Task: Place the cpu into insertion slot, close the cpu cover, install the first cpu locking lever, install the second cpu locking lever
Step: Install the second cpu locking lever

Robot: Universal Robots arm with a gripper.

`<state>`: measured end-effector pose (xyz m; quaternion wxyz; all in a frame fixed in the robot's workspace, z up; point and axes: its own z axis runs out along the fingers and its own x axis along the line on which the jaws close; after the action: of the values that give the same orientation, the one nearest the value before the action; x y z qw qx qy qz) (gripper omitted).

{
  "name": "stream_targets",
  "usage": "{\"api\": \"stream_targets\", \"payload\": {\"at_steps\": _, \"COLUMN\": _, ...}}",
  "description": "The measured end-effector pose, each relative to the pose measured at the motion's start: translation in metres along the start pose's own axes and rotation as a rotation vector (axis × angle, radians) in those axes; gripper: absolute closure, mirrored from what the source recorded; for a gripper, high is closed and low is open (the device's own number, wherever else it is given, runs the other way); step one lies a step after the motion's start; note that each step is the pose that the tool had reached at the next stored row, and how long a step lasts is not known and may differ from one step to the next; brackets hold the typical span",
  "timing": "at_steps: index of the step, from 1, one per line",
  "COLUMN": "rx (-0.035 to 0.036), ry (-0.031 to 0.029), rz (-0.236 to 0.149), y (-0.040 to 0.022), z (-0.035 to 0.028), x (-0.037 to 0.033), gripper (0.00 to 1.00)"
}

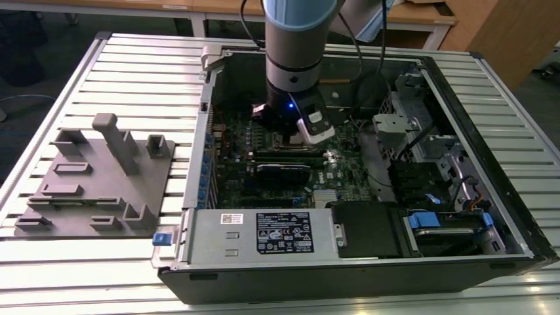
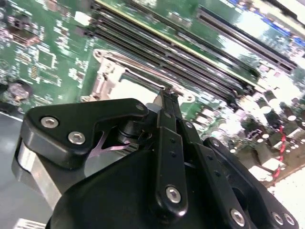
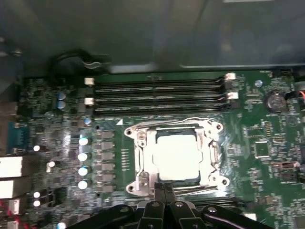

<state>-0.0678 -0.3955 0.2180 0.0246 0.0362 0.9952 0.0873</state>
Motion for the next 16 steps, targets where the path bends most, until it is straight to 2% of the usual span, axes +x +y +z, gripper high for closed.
{"api": "stream_targets", "payload": {"at_steps": 3, "rx": 0.0027, "ry": -0.0002, "rz": 0.000, "y": 0.0056, "z": 0.0011, "x": 0.0001, "gripper": 0.90}}
{"api": "stream_targets", "payload": {"at_steps": 5, "rx": 0.0086, "ry": -0.0004, "rz": -0.001, "y": 0.0109, "z": 0.0019, "x": 0.0005, "gripper": 0.90}}
{"api": "stream_targets", "payload": {"at_steps": 6, "rx": 0.0142, "ry": -0.0010, "rz": -0.001, "y": 0.0140, "z": 0.0025, "x": 0.0007, "gripper": 0.90}}
{"api": "stream_targets", "payload": {"at_steps": 10, "rx": 0.0480, "ry": -0.0032, "rz": -0.003, "y": 0.0247, "z": 0.0044, "x": 0.0015, "gripper": 0.90}}
{"api": "stream_targets", "payload": {"at_steps": 13, "rx": 0.0528, "ry": -0.0036, "rz": -0.003, "y": 0.0283, "z": 0.0053, "x": -0.0004, "gripper": 0.90}}
{"api": "stream_targets", "payload": {"at_steps": 16, "rx": 0.0564, "ry": -0.0038, "rz": -0.003, "y": 0.0305, "z": 0.0060, "x": -0.0064, "gripper": 0.90}}
